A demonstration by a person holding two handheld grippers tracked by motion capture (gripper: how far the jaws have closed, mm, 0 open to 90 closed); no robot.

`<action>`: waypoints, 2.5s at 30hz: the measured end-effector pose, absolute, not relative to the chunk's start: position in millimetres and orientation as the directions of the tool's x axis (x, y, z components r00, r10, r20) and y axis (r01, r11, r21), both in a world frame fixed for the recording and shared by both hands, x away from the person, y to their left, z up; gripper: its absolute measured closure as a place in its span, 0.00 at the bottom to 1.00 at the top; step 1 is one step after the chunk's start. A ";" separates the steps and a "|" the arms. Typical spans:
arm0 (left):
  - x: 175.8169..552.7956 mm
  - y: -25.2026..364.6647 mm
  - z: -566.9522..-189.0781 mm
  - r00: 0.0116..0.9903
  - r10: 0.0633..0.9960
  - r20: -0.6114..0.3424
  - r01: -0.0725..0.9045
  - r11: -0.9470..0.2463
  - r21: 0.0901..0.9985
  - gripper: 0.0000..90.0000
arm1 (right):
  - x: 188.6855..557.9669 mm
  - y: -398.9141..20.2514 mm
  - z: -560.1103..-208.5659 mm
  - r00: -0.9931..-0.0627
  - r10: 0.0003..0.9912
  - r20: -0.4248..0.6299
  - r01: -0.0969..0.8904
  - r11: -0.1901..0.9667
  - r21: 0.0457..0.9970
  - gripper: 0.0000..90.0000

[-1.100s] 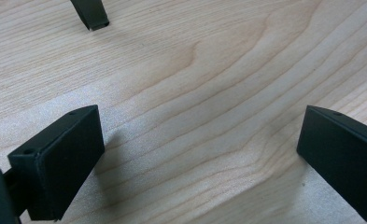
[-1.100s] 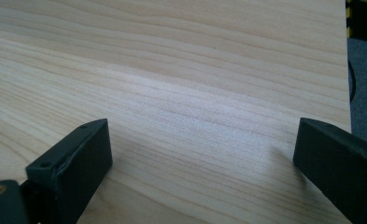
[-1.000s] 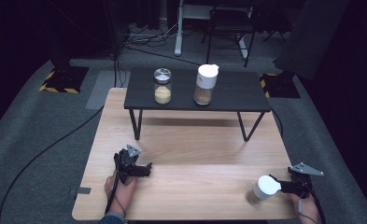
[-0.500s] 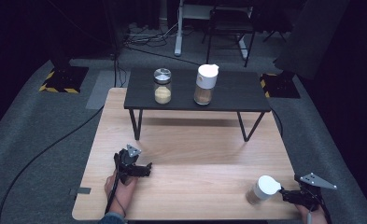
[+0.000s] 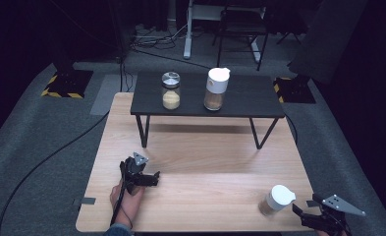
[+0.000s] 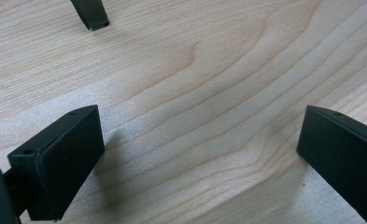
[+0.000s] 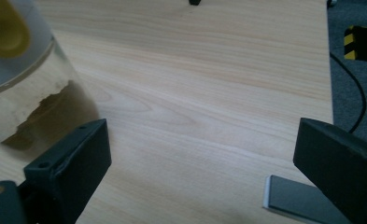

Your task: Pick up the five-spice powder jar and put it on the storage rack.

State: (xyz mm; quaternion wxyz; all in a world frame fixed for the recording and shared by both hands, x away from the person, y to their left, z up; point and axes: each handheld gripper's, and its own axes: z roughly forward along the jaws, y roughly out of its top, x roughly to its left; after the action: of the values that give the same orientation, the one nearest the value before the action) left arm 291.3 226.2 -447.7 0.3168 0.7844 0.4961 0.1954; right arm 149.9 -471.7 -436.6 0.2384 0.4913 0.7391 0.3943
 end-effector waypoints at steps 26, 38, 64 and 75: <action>291.2 226.1 -448.0 0.429 0.903 -0.011 0.655 -0.303 0.692 0.01 | 140.4 -449.3 -433.0 -0.535 0.845 0.013 0.488 0.296 0.821 0.05; 291.2 226.1 -448.0 0.430 0.903 -0.009 0.655 -0.304 0.692 0.01 | 155.1 -428.8 -433.5 -0.593 0.805 0.018 0.460 0.320 0.829 0.06; 291.1 224.6 -447.5 0.424 0.906 -0.007 0.658 -0.303 0.690 0.01 | 166.0 -403.5 -440.4 -0.595 0.803 -0.017 0.435 0.340 0.834 0.34; 291.8 225.0 -447.7 0.423 0.906 -0.010 0.659 -0.300 0.690 0.00 | 190.0 -396.6 -413.6 -0.626 0.779 -0.016 0.413 0.349 0.841 0.34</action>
State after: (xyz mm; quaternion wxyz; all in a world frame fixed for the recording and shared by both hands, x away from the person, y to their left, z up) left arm 291.8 225.0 -447.7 0.3160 0.7820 0.5004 0.1957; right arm 190.0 -396.6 -413.6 0.2135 0.3759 0.7931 0.4290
